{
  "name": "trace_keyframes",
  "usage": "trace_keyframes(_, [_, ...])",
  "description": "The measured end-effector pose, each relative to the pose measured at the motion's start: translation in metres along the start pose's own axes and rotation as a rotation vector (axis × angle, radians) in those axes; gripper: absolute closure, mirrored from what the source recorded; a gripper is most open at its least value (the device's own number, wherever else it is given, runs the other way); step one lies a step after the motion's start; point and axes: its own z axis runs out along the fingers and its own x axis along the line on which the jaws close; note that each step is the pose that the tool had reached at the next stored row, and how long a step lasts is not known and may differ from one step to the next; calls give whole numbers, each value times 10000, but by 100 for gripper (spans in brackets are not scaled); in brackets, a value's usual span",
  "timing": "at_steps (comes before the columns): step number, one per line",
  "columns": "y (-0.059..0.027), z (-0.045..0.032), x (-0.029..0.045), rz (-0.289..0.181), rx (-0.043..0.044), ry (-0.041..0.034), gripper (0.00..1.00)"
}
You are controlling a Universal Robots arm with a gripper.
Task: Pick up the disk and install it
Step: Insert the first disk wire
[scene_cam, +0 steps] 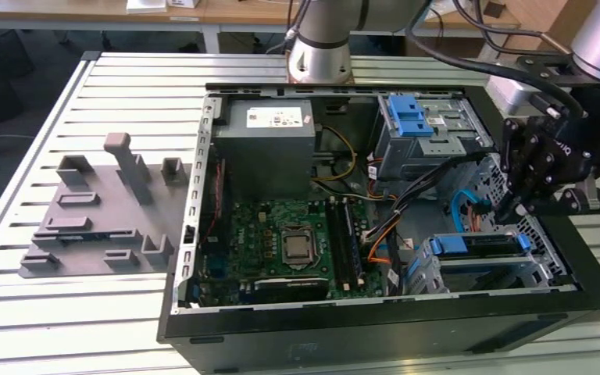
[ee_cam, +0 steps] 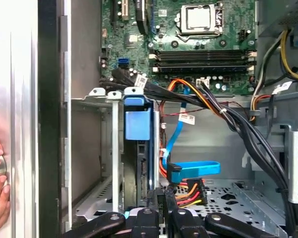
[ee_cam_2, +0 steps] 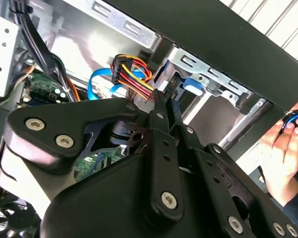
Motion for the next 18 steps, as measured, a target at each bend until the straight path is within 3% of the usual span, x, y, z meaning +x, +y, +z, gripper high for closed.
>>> trace_keyframes(9, [18, 8, 85, -118, 80, -10, 83])
trace_keyframes(18, [76, 14, 123, -344, 117, -38, 83])
